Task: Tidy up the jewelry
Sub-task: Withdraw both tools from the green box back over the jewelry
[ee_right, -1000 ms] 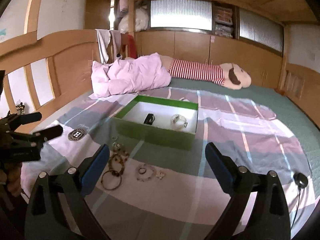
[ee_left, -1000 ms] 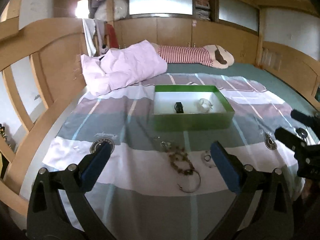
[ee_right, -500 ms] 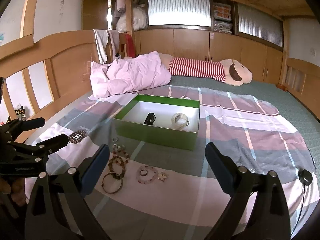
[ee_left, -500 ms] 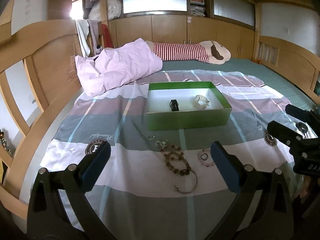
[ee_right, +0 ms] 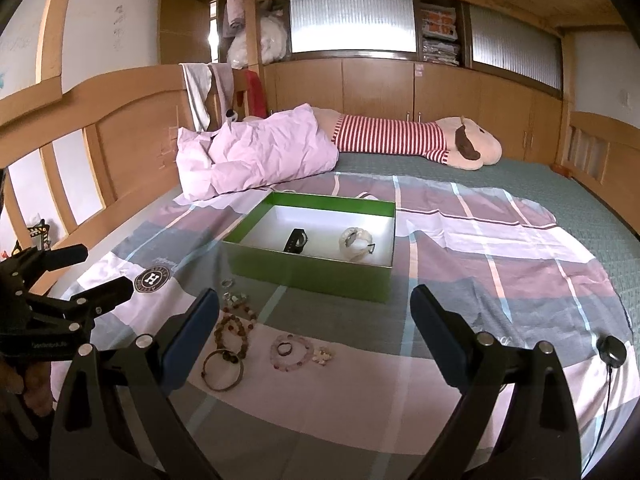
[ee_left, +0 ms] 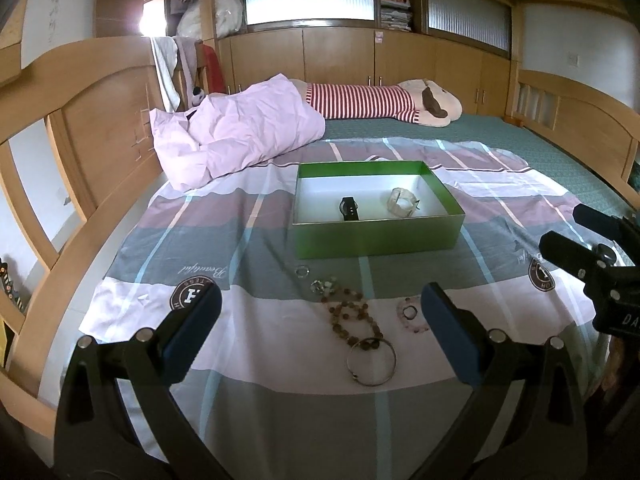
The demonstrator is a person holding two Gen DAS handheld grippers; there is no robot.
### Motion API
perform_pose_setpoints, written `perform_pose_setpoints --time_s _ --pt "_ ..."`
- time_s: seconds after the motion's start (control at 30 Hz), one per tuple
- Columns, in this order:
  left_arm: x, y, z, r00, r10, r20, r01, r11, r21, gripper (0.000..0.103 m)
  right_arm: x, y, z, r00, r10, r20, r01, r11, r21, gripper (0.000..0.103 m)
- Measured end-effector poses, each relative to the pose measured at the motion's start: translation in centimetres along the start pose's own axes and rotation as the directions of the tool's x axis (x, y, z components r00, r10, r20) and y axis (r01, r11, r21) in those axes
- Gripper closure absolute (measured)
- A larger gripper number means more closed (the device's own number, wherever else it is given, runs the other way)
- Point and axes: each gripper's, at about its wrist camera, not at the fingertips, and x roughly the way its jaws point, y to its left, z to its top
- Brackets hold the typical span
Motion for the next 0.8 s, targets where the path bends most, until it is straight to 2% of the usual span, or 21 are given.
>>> perform_pose_setpoints --time_s 0.5,0.67,0.8 --pt "0.2 -0.2 -0.2 1.0 -0.008 -0.017 0.008 1.0 0.008 0.004 -0.1 -0.3 -0.1 1.0 -0.006 0.005 0.006 1.0 -0.001 0.009" --pt "1.8 -1.0 -1.2 0.995 -0.056 -0.082 0.056 0.998 -0.004 0.004 0.4 -1.5 0.1 1.0 -0.02 -0.016 0.02 0.999 0.036 0.009" --pt "4.7 -2.3 -3.3 0.982 -0.079 -0.169 0.076 0.997 -0.019 0.005 0.5 -2.3 0.2 0.999 -0.017 -0.03 0.018 0.998 0.058 0.009"
